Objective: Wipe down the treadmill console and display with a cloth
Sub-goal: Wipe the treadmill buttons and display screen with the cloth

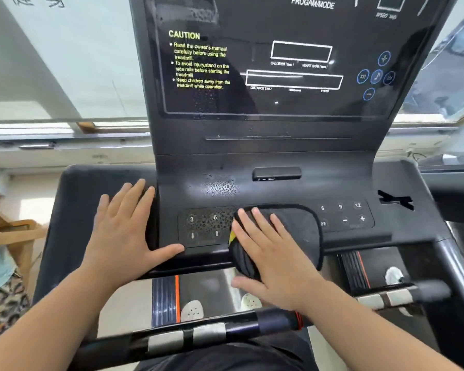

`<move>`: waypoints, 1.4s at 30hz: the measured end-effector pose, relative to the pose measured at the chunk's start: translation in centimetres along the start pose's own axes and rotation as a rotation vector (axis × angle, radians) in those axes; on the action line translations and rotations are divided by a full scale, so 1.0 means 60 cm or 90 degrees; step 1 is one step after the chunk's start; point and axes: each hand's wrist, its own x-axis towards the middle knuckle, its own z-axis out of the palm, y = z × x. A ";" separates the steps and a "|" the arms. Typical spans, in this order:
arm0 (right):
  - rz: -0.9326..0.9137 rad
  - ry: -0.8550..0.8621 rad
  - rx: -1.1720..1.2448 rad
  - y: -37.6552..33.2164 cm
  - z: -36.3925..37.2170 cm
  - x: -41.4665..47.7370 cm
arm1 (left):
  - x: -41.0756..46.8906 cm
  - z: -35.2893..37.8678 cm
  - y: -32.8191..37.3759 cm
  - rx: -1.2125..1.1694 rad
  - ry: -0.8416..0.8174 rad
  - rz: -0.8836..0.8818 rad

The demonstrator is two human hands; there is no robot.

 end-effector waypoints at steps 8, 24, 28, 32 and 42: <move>0.298 0.046 0.027 0.024 -0.009 0.015 | 0.015 0.006 -0.036 0.025 -0.005 0.005; -0.068 0.034 -0.014 -0.065 0.015 0.026 | 0.021 0.015 -0.049 -0.097 0.043 -0.007; 0.054 0.061 0.021 -0.021 -0.002 0.043 | 0.023 0.015 -0.055 -0.175 0.089 -0.026; 0.228 0.078 0.090 -0.042 -0.030 0.112 | 0.020 0.018 -0.054 -0.180 0.108 -0.026; -0.059 0.039 -0.008 -0.106 -0.016 0.110 | 0.025 0.023 -0.053 -0.140 0.111 -0.036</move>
